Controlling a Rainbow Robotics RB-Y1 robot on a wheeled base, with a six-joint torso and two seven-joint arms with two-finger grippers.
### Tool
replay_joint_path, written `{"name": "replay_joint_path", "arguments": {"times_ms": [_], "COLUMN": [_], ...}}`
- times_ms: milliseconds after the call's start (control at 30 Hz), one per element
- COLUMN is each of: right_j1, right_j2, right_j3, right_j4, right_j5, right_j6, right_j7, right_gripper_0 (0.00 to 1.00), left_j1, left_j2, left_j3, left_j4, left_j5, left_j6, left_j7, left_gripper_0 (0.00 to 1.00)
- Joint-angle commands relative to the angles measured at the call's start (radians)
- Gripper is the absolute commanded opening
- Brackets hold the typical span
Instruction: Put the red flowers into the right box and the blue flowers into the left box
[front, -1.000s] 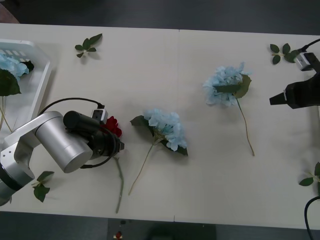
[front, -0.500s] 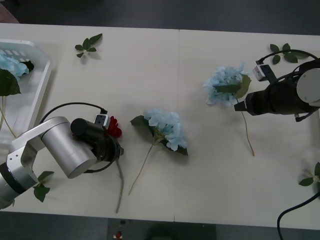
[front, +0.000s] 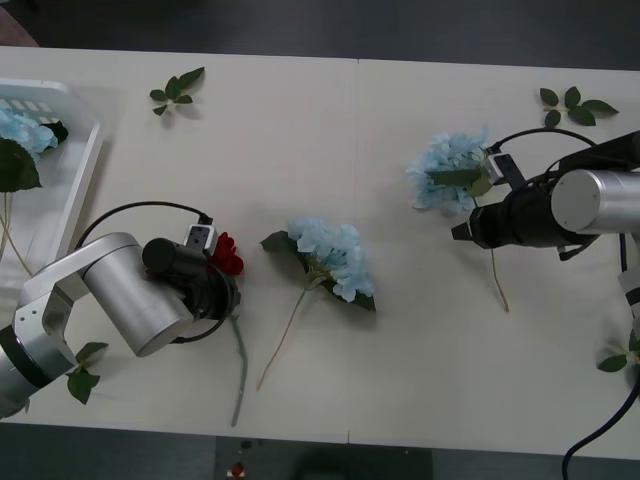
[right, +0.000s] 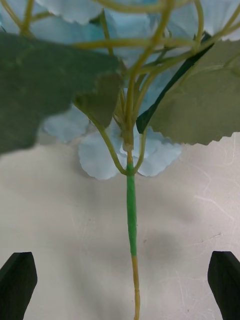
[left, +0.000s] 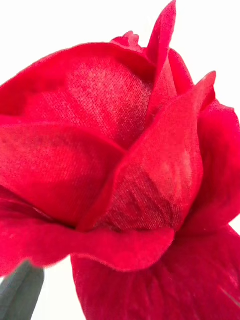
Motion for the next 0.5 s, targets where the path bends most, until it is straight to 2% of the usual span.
{"name": "replay_joint_path", "arguments": {"times_ms": [33,100,167,233,267,300,333,367,400,433,500], "right_j1": [-0.018,-0.018,-0.018,-0.020,-0.020,-0.020,-0.020,-0.020,-0.020,-0.020,-0.018], "right_j2": [0.008,0.016,0.022,0.025,0.026,0.026,0.026,0.026,0.026,0.028,0.028], "right_j3": [-0.008,-0.008,-0.008,-0.005,0.002,0.005,0.006,0.006,0.006,0.006,0.006], "right_j4": [-0.014,-0.011,-0.001,0.009,0.019,0.020,0.020,0.020,0.020,0.020,0.020], "right_j5": [0.014,0.022,0.028,0.031,0.033,0.034,0.037,0.037,0.037,0.037,0.037], "right_j6": [-0.012,-0.012,-0.024,-0.038,-0.050,-0.058,-0.063,-0.063,-0.063,-0.063,-0.063], "right_j7": [0.042,0.042,0.044,0.045,0.045,0.044,0.040,0.039,0.039,0.039,0.036], "right_gripper_0": [1.00,1.00,0.94,0.90,0.84,0.75,0.56,0.28,0.12,0.01,0.00], "left_j1": [-0.048,-0.059,-0.065,-0.066,-0.068,-0.068,-0.071,-0.072,-0.075,-0.078,-0.080], "left_j2": [-0.017,-0.021,-0.024,-0.024,-0.024,-0.024,-0.024,-0.026,-0.024,-0.026,-0.024], "left_j3": [-0.042,-0.054,-0.059,-0.059,-0.057,-0.057,-0.057,-0.057,-0.057,-0.057,-0.057], "left_j4": [0.012,0.029,0.043,0.044,0.044,0.044,0.044,0.044,0.044,0.044,0.044], "left_j5": [-0.025,-0.030,-0.028,-0.028,-0.028,-0.028,-0.025,-0.021,-0.018,-0.018,-0.014], "left_j6": [-0.005,-0.005,-0.007,-0.007,-0.007,-0.007,-0.007,-0.007,-0.007,-0.007,-0.007], "left_j7": [0.007,0.009,0.009,0.009,0.009,0.009,0.010,0.012,0.014,0.014,0.015], "left_gripper_0": [0.76,0.75,0.71,0.63,0.56,0.47,0.34,0.15,0.06,0.02,0.00]}}
